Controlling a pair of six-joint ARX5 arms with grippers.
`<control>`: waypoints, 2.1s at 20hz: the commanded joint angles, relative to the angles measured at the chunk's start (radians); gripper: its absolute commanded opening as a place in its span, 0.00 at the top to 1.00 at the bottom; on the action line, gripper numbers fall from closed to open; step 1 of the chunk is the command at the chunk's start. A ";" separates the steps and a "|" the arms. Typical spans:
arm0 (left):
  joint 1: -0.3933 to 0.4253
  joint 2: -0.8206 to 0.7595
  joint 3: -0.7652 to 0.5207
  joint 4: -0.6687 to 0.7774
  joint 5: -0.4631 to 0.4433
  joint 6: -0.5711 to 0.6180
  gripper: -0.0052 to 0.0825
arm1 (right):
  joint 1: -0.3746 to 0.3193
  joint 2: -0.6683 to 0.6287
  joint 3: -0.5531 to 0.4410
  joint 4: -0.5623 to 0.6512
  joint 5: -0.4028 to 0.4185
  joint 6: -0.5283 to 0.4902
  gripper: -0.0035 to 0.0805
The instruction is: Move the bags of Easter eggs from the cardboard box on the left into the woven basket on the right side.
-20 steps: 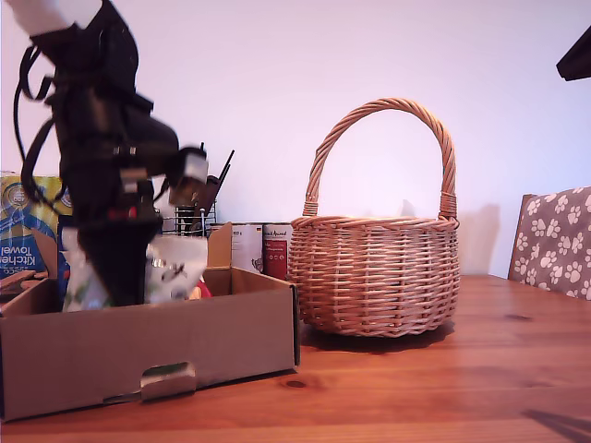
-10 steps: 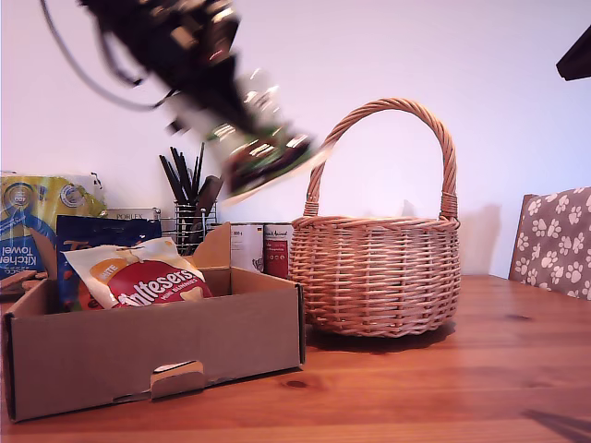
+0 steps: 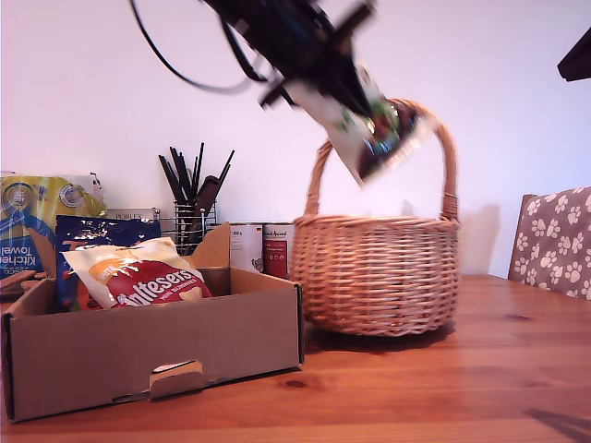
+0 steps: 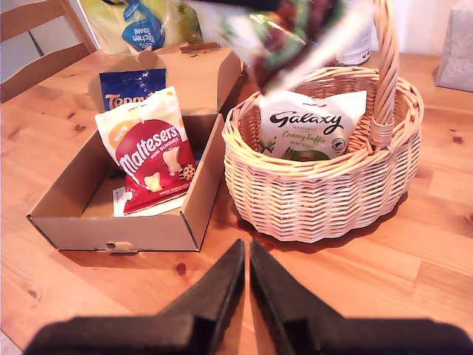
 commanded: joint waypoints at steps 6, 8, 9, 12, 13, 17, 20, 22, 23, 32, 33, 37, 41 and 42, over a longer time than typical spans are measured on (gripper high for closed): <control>-0.033 0.167 -0.010 0.074 -0.080 -0.086 0.97 | 0.004 -0.001 0.017 0.008 0.014 0.000 0.97; -0.039 0.187 -0.010 0.040 -0.081 -0.085 0.97 | 0.004 -0.001 0.017 0.008 0.013 0.000 0.97; -0.044 0.196 -0.010 0.029 -0.080 -0.085 0.97 | 0.004 -0.001 0.017 0.008 0.013 0.000 0.97; -0.049 0.197 -0.010 0.014 -0.072 -0.085 0.95 | 0.004 -0.001 0.017 0.008 0.013 0.000 0.97; -0.050 0.197 -0.010 0.014 -0.068 -0.085 0.89 | 0.004 -0.001 0.017 0.009 0.013 0.000 0.97; -0.050 0.197 -0.010 0.008 -0.074 -0.064 0.44 | 0.004 -0.001 0.017 0.009 0.013 0.000 0.97; -0.048 0.184 -0.001 0.013 -0.079 -0.045 0.44 | 0.004 -0.001 0.017 0.008 0.013 0.000 0.97; -0.041 0.162 0.016 -0.014 -0.099 -0.045 0.50 | 0.004 -0.001 0.017 0.007 0.013 0.000 0.97; -0.038 0.140 0.019 -0.027 -0.112 -0.043 0.56 | 0.004 -0.001 0.017 0.007 0.013 0.000 0.97; -0.013 -0.101 0.019 -0.356 -0.111 0.184 0.97 | 0.004 -0.001 0.017 0.006 0.013 0.000 0.97; 0.002 -0.114 0.013 -0.397 -0.110 0.203 0.96 | 0.004 -0.001 0.017 0.007 0.013 0.000 0.97; 0.097 -0.157 -0.030 -0.410 -0.076 0.221 0.96 | 0.004 -0.001 0.017 0.003 0.015 0.000 0.97; 0.187 -0.233 -0.146 -0.348 0.006 0.267 0.96 | 0.004 -0.001 0.017 0.003 0.033 0.000 0.97; 0.213 -0.258 -0.201 -0.312 0.019 0.286 0.96 | 0.004 -0.001 0.017 0.002 0.040 0.000 0.97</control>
